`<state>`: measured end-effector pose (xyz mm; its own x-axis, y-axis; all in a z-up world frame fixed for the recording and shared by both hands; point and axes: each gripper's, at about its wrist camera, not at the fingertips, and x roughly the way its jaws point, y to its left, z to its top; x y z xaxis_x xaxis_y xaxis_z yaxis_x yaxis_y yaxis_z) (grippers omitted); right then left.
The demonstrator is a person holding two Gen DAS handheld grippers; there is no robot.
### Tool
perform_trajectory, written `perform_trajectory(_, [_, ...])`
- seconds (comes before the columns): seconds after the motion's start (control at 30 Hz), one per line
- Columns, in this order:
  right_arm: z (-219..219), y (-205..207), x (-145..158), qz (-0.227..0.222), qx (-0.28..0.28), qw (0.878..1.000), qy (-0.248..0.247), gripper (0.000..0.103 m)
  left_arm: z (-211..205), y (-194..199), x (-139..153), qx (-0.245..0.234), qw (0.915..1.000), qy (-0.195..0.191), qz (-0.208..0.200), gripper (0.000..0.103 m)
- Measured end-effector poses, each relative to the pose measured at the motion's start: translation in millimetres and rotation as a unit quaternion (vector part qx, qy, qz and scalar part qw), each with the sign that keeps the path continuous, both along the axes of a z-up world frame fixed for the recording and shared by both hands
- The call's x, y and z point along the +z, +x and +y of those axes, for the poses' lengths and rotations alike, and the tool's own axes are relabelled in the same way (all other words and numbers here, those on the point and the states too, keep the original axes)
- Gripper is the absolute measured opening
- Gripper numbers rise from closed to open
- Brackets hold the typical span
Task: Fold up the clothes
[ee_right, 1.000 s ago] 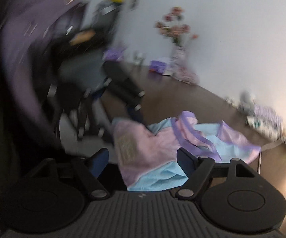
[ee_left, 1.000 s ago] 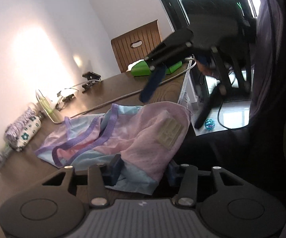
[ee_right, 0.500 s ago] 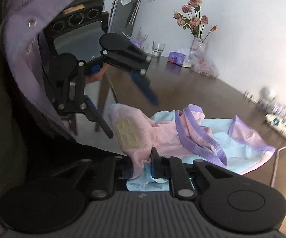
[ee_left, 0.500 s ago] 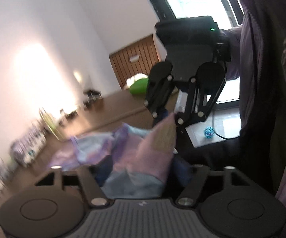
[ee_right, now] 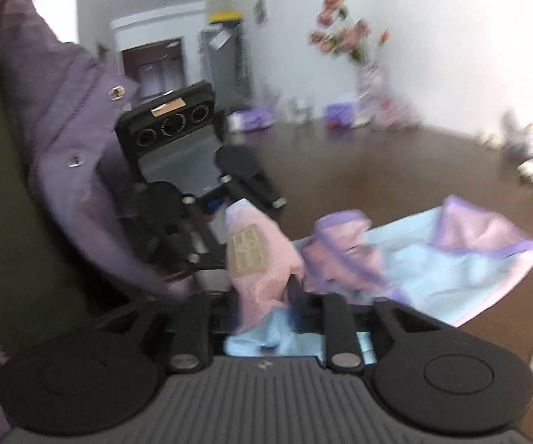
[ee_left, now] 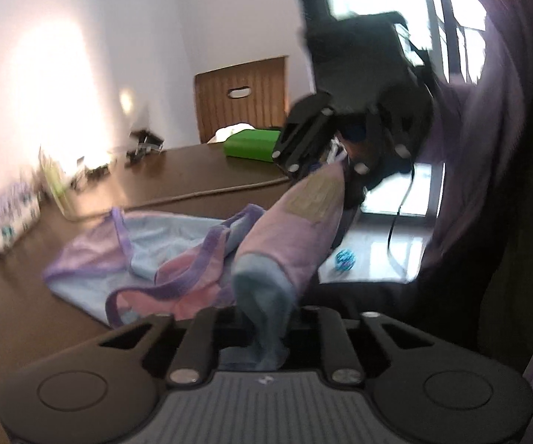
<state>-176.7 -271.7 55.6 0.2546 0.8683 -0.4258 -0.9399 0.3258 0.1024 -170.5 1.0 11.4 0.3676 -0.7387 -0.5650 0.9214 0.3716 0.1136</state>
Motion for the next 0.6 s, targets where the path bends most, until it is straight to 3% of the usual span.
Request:
perform_trajectory(0.03, [-0.4, -3.6, -0.9, -0.018, -0.014, 1.000, 0.000, 0.061, 2.5, 4.7, 0.6, 0.006, 0.9997, -0.010, 0.019, 0.010])
perform_trajectory(0.13, [2.1, -17.3, -7.6, -0.081, -0.038, 0.996, -0.020, 0.074, 9.2, 14.9, -0.4, 0.017, 0.9973, -0.036, 0.062, 0.010])
perform_trajectory(0.23, [7.4, -29.7, -20.7, -0.120, -0.043, 0.991, -0.040, 0.076, 11.8, 19.5, 0.4, 0.019, 0.9952, -0.047, 0.084, 0.009])
perform_trajectory(0.3, [5.5, -28.6, -24.1, -0.117, -0.048, 0.992, -0.026, 0.076, 14.0, 20.9, 1.1, 0.018, 0.9935, -0.052, 0.099, 0.009])
perform_trajectory(0.43, [5.9, -27.0, -27.5, -0.125, -0.053, 0.991, -0.004, 0.076, 25.7, 37.0, 1.9, 0.023, 0.9811, -0.093, 0.168, 0.008])
perform_trajectory(0.6, [13.6, -42.6, -25.1, -0.144, -0.026, 0.989, -0.022, 0.083, 31.1, 43.5, 2.1, 0.048, 0.9725, -0.117, 0.195, 0.008])
